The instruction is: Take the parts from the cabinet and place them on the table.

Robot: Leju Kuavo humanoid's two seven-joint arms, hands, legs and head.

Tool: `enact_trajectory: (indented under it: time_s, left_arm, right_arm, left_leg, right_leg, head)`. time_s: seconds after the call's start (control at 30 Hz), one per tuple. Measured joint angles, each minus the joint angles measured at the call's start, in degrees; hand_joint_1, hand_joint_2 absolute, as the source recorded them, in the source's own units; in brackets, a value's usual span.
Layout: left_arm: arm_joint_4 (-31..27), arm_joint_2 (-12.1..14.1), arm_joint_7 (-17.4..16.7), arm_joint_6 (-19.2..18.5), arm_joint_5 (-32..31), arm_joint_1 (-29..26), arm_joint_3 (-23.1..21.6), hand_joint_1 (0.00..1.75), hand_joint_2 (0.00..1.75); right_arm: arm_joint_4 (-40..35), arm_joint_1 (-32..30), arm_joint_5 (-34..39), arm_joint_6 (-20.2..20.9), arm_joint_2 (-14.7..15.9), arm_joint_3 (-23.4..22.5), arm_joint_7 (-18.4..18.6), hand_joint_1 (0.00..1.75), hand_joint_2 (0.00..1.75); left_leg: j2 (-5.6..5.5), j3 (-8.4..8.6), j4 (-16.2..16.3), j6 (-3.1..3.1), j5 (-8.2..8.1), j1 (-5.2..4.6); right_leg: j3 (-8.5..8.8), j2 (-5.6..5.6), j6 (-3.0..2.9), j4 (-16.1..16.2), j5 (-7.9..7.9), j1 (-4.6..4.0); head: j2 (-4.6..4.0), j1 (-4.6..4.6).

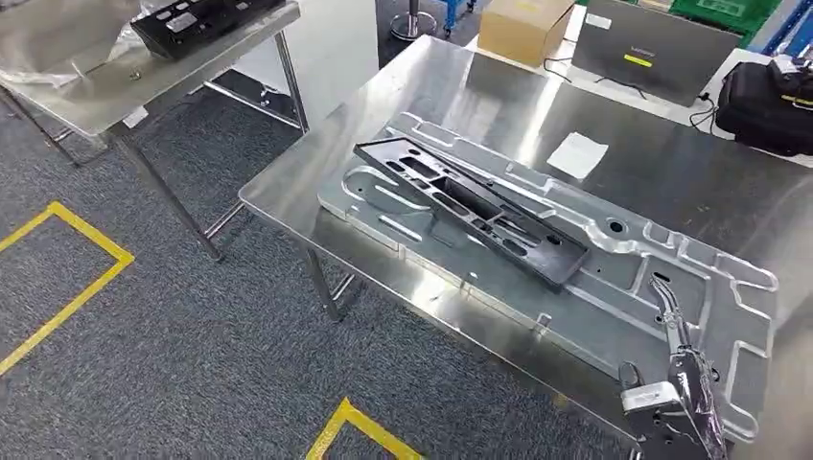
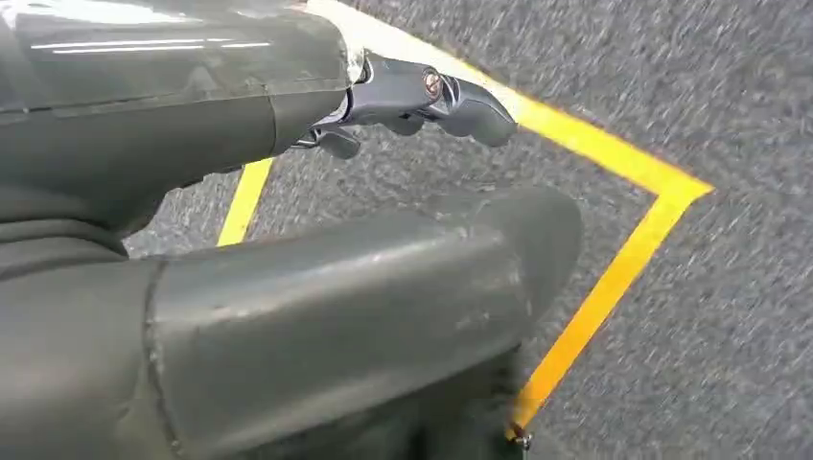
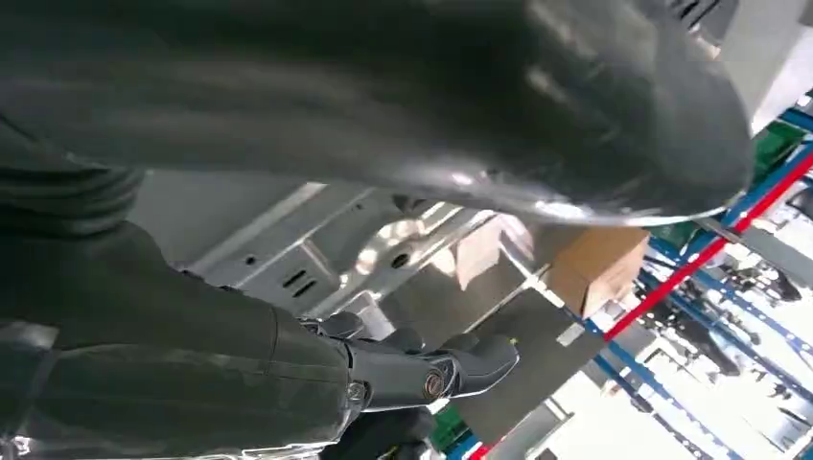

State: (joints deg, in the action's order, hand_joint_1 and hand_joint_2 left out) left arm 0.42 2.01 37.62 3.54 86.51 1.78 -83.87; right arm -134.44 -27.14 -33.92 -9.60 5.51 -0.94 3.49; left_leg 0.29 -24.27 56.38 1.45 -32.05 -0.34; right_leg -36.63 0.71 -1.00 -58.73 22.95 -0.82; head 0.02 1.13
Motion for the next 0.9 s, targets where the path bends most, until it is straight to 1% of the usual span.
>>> enact_trajectory:
  time_s: [0.03, 0.07, 0.1, 0.13, 0.17, 0.2, 0.23, 0.27, 0.3, 0.33, 0.37, 0.4, 0.43, 0.47, 0.5, 0.53, 0.57, 0.63, 0.7, 0.73, 0.77, 0.8, 0.83, 0.87, 0.9]
  left_arm:
    - [0.0, 0.0, 0.0, 0.0, 0.0, 0.0, 0.0, 0.0, 0.0]
    - [0.0, 0.0, -0.1, 0.0, 0.0, 0.0, 0.1, 0.0, 0.0]
    - [0.0, 0.0, -0.1, 0.0, 0.0, -0.1, 0.1, 0.0, 0.0]
    - [0.0, -0.3, -0.1, 0.0, 0.0, -0.1, 0.2, 0.0, 0.0]
    - [0.0, -0.3, -0.2, 0.0, 0.0, 0.0, 0.2, 0.0, 0.0]
    - [0.0, -0.3, -0.2, 0.0, 0.0, 0.0, 0.3, 0.0, 0.0]
    - [0.0, -0.3, -0.2, 0.0, 0.1, -0.1, 0.3, 0.0, 0.0]
    - [0.0, -0.3, -0.3, 0.0, 0.1, -0.2, 0.3, 0.0, 0.0]
    - [0.0, -0.3, -0.3, 0.0, 0.1, -0.3, 0.3, 0.0, 0.0]
    - [0.0, -0.3, -0.3, 0.0, 0.1, -0.3, 0.3, 0.0, 0.0]
    - [0.0, -0.4, -0.3, 0.0, 0.1, -0.3, 0.3, 0.0, 0.0]
    - [0.0, -0.4, -0.4, 0.0, 0.1, -0.3, 0.4, 0.0, 0.0]
    - [0.0, -0.4, -0.4, 0.0, 0.1, -0.3, 0.4, 0.0, 0.0]
    - [0.0, -0.4, -0.4, 0.0, 0.1, -0.3, 0.5, 0.0, 0.0]
    - [0.0, -0.4, -0.5, -0.1, 0.1, -0.4, 0.6, 0.0, 0.0]
    - [0.0, -0.4, -0.5, -0.2, 0.2, -0.4, 0.9, 0.0, 0.0]
    - [0.0, -0.4, -0.5, -0.2, 0.2, -0.3, 1.0, 0.0, 0.0]
    - [0.0, -0.4, -0.5, -0.2, 0.2, -0.3, 1.0, 0.0, 0.0]
    - [0.0, -0.4, -0.5, -0.2, 0.2, -0.3, 1.0, 0.0, 0.0]
    - [0.0, -0.4, -0.5, -0.3, 0.2, -0.4, 1.2, 0.0, 0.0]
    - [0.0, -0.4, -0.6, -0.3, 0.2, -0.4, 1.4, 0.0, 0.0]
    - [0.0, -0.5, -0.6, -0.4, 0.2, -0.5, 1.4, 0.0, 0.0]
    - [0.0, -0.5, -0.6, -0.5, 0.2, -0.5, 1.5, 0.0, 0.0]
    - [0.0, -0.5, -0.6, -0.7, 0.2, -0.4, 1.7, 0.0, 0.0]
    - [0.0, -0.5, -0.6, -0.9, 0.3, -0.4, 1.9, 0.0, 0.0]
  right_arm:
    - [0.0, -0.2, 0.0, 0.2, -0.1, 0.0, 0.0, 0.0, 0.0]
    - [-0.1, -0.3, 0.0, 0.4, -0.2, 0.0, 0.0, 0.0, 0.0]
    - [-0.1, -0.5, 0.0, 0.5, -0.3, 0.0, 0.1, 0.0, 0.0]
    - [-0.2, -0.8, 0.0, 0.6, -0.3, 0.0, 0.1, 0.0, 0.0]
    - [-0.2, -1.2, 0.0, 0.7, -0.4, 0.1, 0.1, 0.0, 0.0]
    - [-0.2, -1.3, 0.0, 0.7, -0.4, 0.1, 0.1, 0.0, 0.0]
    - [-0.2, -1.5, 0.0, 0.7, -0.5, 0.1, 0.1, 0.0, 0.0]
    - [-0.2, -1.6, 0.0, 0.8, -0.6, 0.1, 0.1, 0.0, 0.0]
    - [-0.2, -1.8, 0.0, 0.8, -0.7, 0.1, 0.1, 0.0, 0.0]
    - [-0.2, -2.0, 0.0, 0.8, -0.7, 0.1, 0.1, 0.0, 0.0]
    - [-0.2, -2.1, 0.0, 0.8, -0.7, 0.1, 0.1, 0.0, 0.0]
    - [-0.2, -2.2, 0.0, 0.8, -0.8, 0.1, 0.1, 0.0, 0.0]
    - [-0.2, -2.4, 0.0, 0.8, -0.8, 0.1, 0.1, 0.0, 0.0]
    - [-0.2, -2.4, 0.0, 0.8, -0.9, 0.1, 0.1, 0.0, 0.0]
    - [-0.2, -2.5, 0.0, 0.9, -1.0, 0.1, 0.1, 0.0, 0.0]
    - [-0.2, -2.9, 0.0, 0.9, -1.2, 0.1, 0.2, 0.0, 0.0]
    - [-0.3, -3.0, 0.0, 0.9, -1.2, 0.1, 0.1, 0.0, 0.0]
    - [-0.3, -3.0, 0.0, 0.9, -1.2, 0.1, 0.1, 0.0, 0.0]
    - [-0.3, -3.0, 0.0, 0.9, -1.2, 0.1, 0.1, 0.0, 0.0]
    - [-0.3, -3.2, 0.0, 1.1, -1.3, 0.2, 0.2, 0.0, 0.0]
    - [-0.3, -3.2, 0.0, 1.1, -1.4, 0.2, 0.2, 0.0, 0.0]
    - [-0.4, -3.4, 0.0, 1.1, -1.7, 0.2, 0.2, 0.0, 0.0]
    - [-0.4, -3.5, 0.0, 1.2, -1.7, 0.2, 0.2, 0.0, 0.0]
    - [-0.4, -3.6, 0.0, 1.3, -1.8, 0.2, 0.2, 0.0, 0.0]
    - [-0.4, -3.6, 0.1, 1.5, -1.9, 0.3, 0.3, 0.0, 0.0]
  left_leg:
    - [-0.07, -0.67, 0.0, 0.16, 0.67, -0.25]
    - [-0.06, -0.66, -0.3, 0.43, 0.81, -0.48]
    - [0.02, -0.96, -0.9, 0.92, 1.76, -0.44]
    - [0.37, -1.26, -1.9, 1.13, 2.89, 0.24]
    - [0.49, -2.04, -2.3, 1.59, 3.82, 0.12]
    - [0.65, -2.85, -2.3, 1.78, 4.56, 0.18]
    - [0.77, -3.83, -2.2, 1.68, 5.32, 0.2]
    - [0.98, -4.73, -2.1, 1.59, 5.92, 0.18]
    - [1.12, -5.67, -1.9, 1.45, 6.51, 0.2]
    - [1.27, -6.78, -1.5, 1.21, 7.1, 0.33]
    - [1.37, -7.98, -0.9, 0.88, 7.6, 0.53]
    - [1.39, -9.05, -0.4, 0.57, 7.99, 0.73]
    - [1.38, -10.13, 0.5, 0.17, 8.27, 0.88]
    - [1.4, -11.0, 1.5, -0.23, 8.51, 0.88]
    - [1.37, -11.54, 2.1, -0.56, 8.6, 0.85]
    - [1.35, -11.32, 2.2, -1.05, 8.99, 0.78]
    - [1.34, -11.4, 2.3, -1.22, 9.13, 0.78]
    - [1.34, -11.4, 2.3, -1.22, 9.13, 0.78]
    - [1.34, -11.46, 2.2, -1.33, 9.28, 0.78]
    - [1.34, -11.49, 1.8, -2.02, 9.98, 0.96]
    - [1.23, -11.83, 1.9, -2.33, 10.32, 1.05]
    - [0.37, -14.42, 9.8, -2.93, 0.39, 1.36]
    - [0.31, -15.28, 14.0, -3.08, -2.07, 1.35]
    - [0.29, -15.83, 18.2, -3.08, -2.99, 1.35]
    - [0.26, -15.56, 19.8, -2.94, -1.83, 1.33]
  right_leg:
    - [0.22, -0.11, 0.36, 0.3, -0.48, 0.18]
    - [0.13, -0.1, 0.73, 0.4, -1.04, 0.49]
    - [0.08, -0.03, 1.15, 0.9, -1.84, 0.42]
    - [-0.26, 0.01, 1.34, 0.6, -1.51, 0.48]
    - [-0.99, -0.06, 1.62, -0.8, 1.78, 0.47]
    - [-1.71, -0.08, 1.86, -3.4, 5.24, 0.66]
    - [-2.59, -0.18, 2.23, -7.5, 8.93, 0.95]
    - [-3.23, -0.26, 2.53, -11.4, 11.11, 1.23]
    - [-3.46, -0.33, 2.83, -14.4, 11.64, 1.45]
    - [-2.76, -0.38, 3.15, -15.5, 10.25, 1.71]
    - [-0.79, -0.43, 3.54, -13.9, 7.9, 1.98]
    - [1.84, -0.5, 3.86, -10.9, 6.05, 2.24]
    - [5.79, -0.76, 4.33, -5.9, 5.33, 2.59]
    - [9.43, -0.95, 4.62, -0.6, 7.93, 2.88]
    - [10.8, -0.63, 3.6, 2.0, 9.03, 1.99]
    - [10.22, -0.59, 2.8, 1.3, 8.64, 2.1]
    - [10.13, -0.55, 2.58, 1.5, 8.82, 2.15]
    - [10.13, -0.55, 2.58, 1.5, 8.82, 2.15]
    - [10.11, -0.47, 2.42, 1.3, 8.74, 2.1]
    - [9.7, -0.45, 1.73, 1.1, 8.34, 1.79]
    - [9.26, -0.49, 1.03, 1.4, 7.64, 1.95]
    - [6.56, -0.66, -0.29, 1.4, 5.39, 1.92]
    - [5.8, -0.61, -0.37, 1.4, 4.93, 1.72]
    - [4.89, -0.6, -0.39, 1.3, 4.33, 1.5]
    - [4.24, -0.62, -0.37, 1.3, 3.83, 1.32]
  head:
    - [-0.02, 0.1]
    - [-0.02, -0.55]
    - [-0.02, -0.35]
    - [-0.02, -0.63]
    - [-0.02, -0.43]
    - [-0.02, -0.13]
    - [-0.02, 0.02]
    - [-0.02, 0.0]
    - [-0.02, 0.0]
    - [-0.02, 0.03]
    - [-0.02, 0.0]
    - [-0.02, 0.02]
    - [-0.02, 0.02]
    - [-0.02, 0.18]
    - [-0.02, 0.26]
    - [-0.02, 0.11]
    - [-0.02, 0.3]
    - [-0.02, 0.3]
    - [-0.02, 0.35]
    - [-0.02, 0.19]
    - [-0.02, 0.24]
    - [-0.02, -0.44]
    - [-0.02, -0.48]
    - [-0.02, -0.5]
    - [-0.02, -0.48]
